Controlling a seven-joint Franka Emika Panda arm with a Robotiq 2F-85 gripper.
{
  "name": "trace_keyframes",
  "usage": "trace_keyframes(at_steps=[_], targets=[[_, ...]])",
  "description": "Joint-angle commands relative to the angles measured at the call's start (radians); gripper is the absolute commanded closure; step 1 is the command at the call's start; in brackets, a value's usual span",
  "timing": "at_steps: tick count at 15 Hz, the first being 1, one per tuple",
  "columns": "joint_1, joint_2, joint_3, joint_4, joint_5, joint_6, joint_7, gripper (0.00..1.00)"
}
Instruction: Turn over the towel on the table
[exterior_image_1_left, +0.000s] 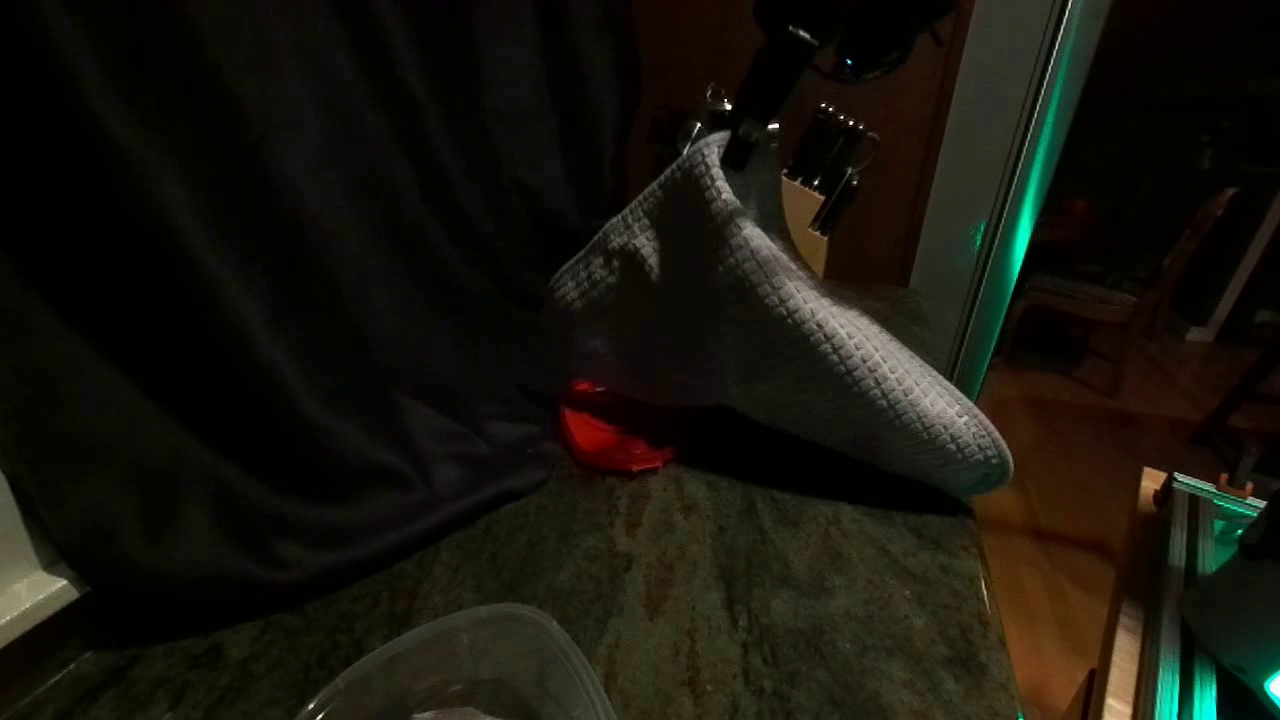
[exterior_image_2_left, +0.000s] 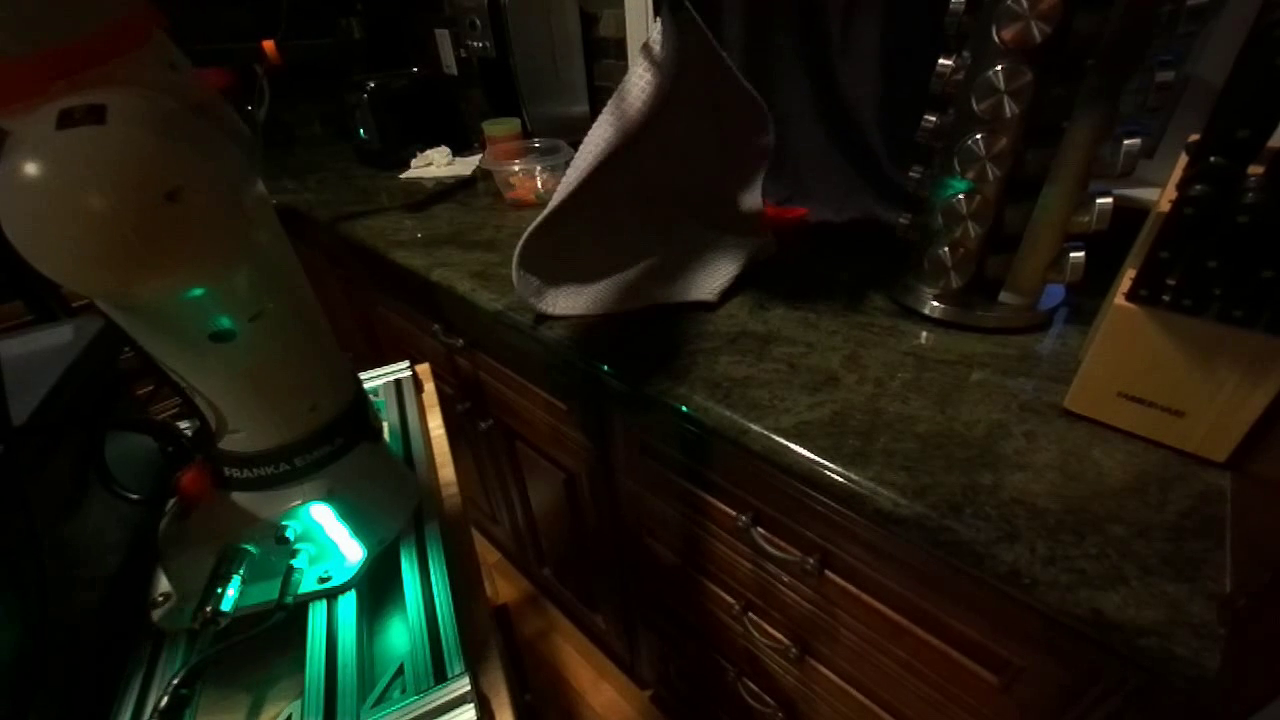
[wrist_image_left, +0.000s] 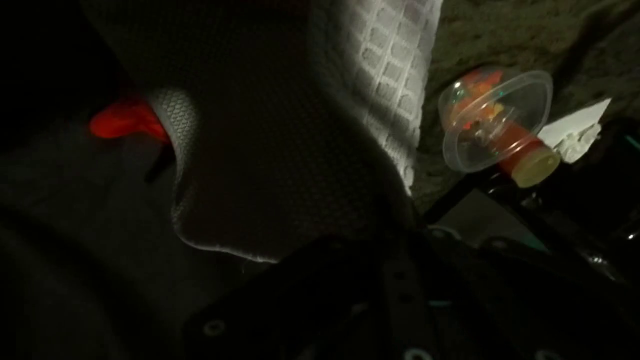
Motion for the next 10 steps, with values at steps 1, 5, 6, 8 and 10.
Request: trace_keyframes(at_steps=[1, 5, 6, 8, 10], targets=[[0.009, -0.056, -0.019, 0.016, 0.042, 0.065, 0.072, 0.99], [0.024, -0.111, -0.018, 0.039, 0.037, 0.098, 0.115, 0.99], [0.030, -0.127, -0.016, 0.037, 0.035, 0.107, 0.119, 0.99], [0.044, -0.164, -0.012, 0.039, 0.029, 0.104, 0.130, 0.99], [0.060, -0.200, -0.010, 0.040, 0.026, 0.099, 0.134, 0.99]])
